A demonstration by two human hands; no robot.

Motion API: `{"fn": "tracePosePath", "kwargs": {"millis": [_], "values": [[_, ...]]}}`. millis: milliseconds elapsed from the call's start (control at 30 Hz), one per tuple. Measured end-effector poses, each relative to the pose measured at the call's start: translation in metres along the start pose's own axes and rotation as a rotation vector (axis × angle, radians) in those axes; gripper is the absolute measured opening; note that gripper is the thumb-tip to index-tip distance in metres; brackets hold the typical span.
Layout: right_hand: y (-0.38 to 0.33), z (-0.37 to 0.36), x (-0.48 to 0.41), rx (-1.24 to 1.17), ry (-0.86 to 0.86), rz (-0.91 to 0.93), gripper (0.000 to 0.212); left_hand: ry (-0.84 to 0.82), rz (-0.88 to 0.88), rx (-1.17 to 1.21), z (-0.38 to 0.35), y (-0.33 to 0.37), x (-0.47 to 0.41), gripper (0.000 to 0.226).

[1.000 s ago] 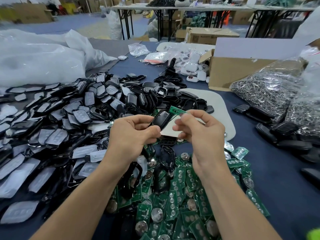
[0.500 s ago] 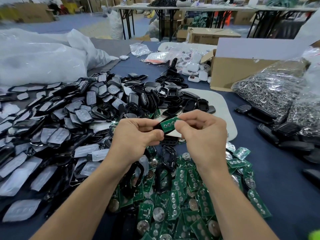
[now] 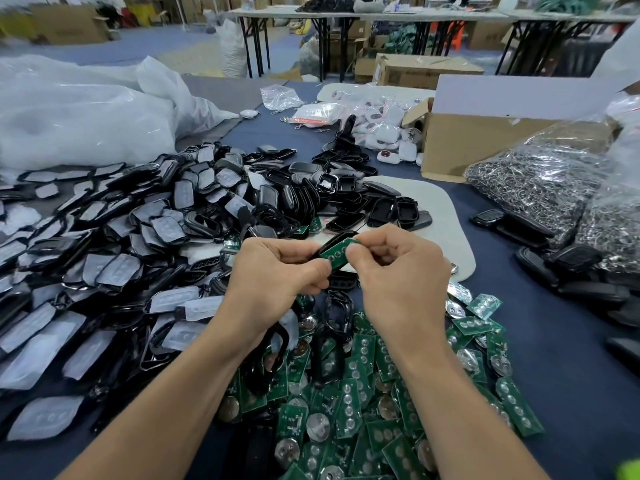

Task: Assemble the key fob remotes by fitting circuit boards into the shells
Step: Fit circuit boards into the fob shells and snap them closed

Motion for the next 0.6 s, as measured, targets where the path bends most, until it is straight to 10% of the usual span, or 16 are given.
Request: {"fn": "tracePosePath", "kwargs": {"millis": [600], "values": [[0.012,-0.001,-0.004,-0.005,-0.053,-0.046,0.026,-0.030,0.005,-0.038,-0.005,0.001,0.004,0.031]]}}
Point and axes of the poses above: each hand's wrist, its own x-axis away from the middle knuckle, its own z-axis out of the back of the hand, y = z × x, the point moved 7 cm from there along -x, towards the middle knuckle, and after that the axes turned 5 degrees about -y, right-handed, at the moved point
